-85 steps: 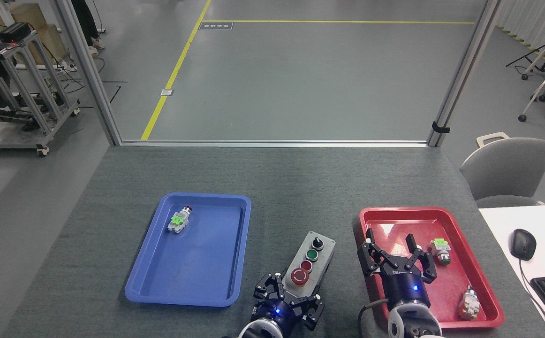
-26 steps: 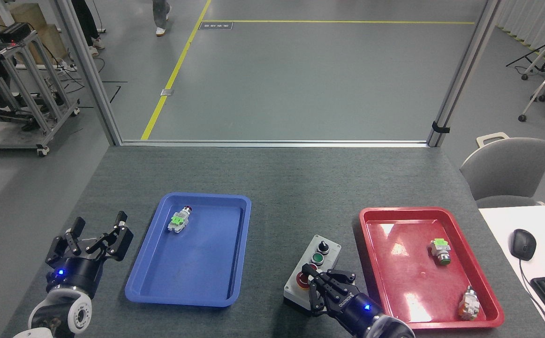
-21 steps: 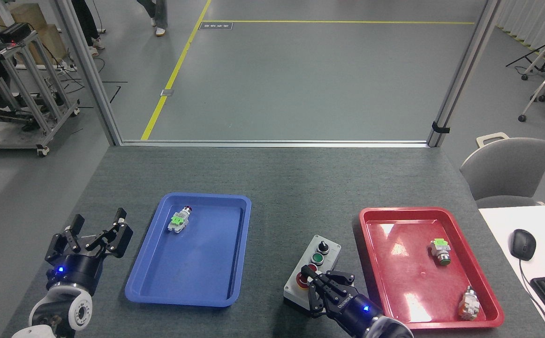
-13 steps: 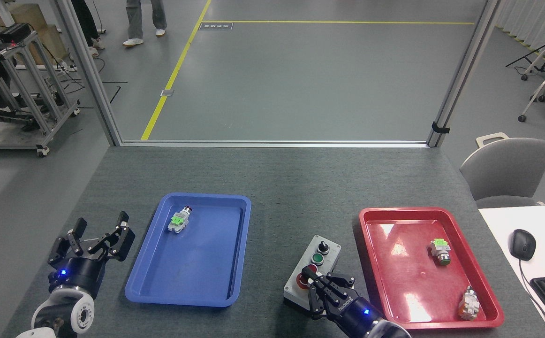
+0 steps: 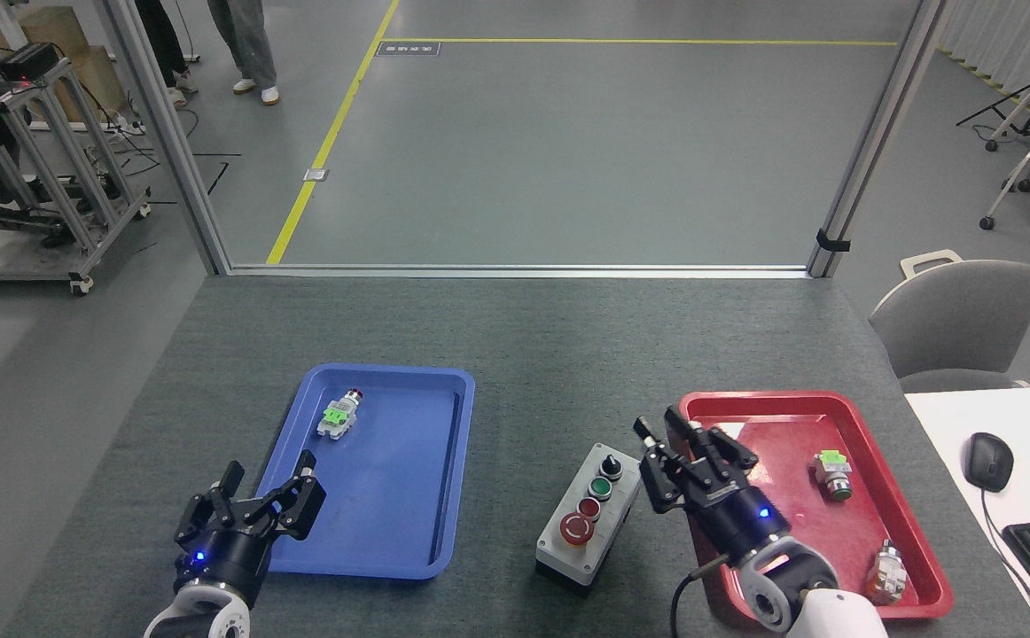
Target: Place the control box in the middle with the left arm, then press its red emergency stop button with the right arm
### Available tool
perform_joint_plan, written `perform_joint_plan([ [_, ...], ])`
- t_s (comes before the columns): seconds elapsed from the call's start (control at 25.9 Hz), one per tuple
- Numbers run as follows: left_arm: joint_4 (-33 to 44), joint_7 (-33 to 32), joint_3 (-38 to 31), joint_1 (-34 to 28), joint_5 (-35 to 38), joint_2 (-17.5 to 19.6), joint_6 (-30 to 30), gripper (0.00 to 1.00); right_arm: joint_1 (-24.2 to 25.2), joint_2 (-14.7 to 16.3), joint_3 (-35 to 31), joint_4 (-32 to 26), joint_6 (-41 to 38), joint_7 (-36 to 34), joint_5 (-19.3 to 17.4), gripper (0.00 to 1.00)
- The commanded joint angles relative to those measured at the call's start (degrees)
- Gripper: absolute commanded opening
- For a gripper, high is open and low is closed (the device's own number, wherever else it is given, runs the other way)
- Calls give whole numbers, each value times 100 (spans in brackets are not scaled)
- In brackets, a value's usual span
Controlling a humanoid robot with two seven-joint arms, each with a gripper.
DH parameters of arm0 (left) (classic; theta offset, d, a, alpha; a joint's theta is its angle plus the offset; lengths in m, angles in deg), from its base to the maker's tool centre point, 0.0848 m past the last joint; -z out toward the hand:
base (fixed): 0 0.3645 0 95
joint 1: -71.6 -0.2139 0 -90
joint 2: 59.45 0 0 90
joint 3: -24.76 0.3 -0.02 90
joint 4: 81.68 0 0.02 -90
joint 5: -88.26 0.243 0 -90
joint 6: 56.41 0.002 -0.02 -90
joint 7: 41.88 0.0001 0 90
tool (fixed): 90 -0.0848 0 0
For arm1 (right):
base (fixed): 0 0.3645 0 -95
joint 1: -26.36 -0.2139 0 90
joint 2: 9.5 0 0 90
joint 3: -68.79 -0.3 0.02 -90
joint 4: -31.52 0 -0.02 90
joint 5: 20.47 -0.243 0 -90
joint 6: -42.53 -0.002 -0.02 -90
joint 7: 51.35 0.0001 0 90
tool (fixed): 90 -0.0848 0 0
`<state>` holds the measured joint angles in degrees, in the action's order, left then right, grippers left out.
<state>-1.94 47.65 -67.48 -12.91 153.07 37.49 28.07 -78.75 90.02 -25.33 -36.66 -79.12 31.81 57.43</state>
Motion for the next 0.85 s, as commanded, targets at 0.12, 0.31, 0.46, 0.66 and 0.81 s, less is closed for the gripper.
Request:
perform_joint_plan([
  [0.12, -37, 12, 13, -4, -74, -70, 7, 99, -19, -47, -563, -56, 1837, 7, -74, 100],
  [0.31, -37, 12, 13, -4, -74, -70, 7, 99, 368, -275, -467, -513, 2383, -2, -65, 100],
  [0.46, -37, 12, 13, -4, -74, -70, 7, 99, 605, -293, -344, -592, 2418, -11, -56, 100],
  [0.66, -37, 12, 13, -4, -74, -70, 7, 99, 649, -302, -238, -618, 2427, -28, -65, 100],
  [0.81, -37, 12, 13, -4, -74, -70, 7, 99, 640, -293, -229, -618, 2418, -55, -65, 100],
])
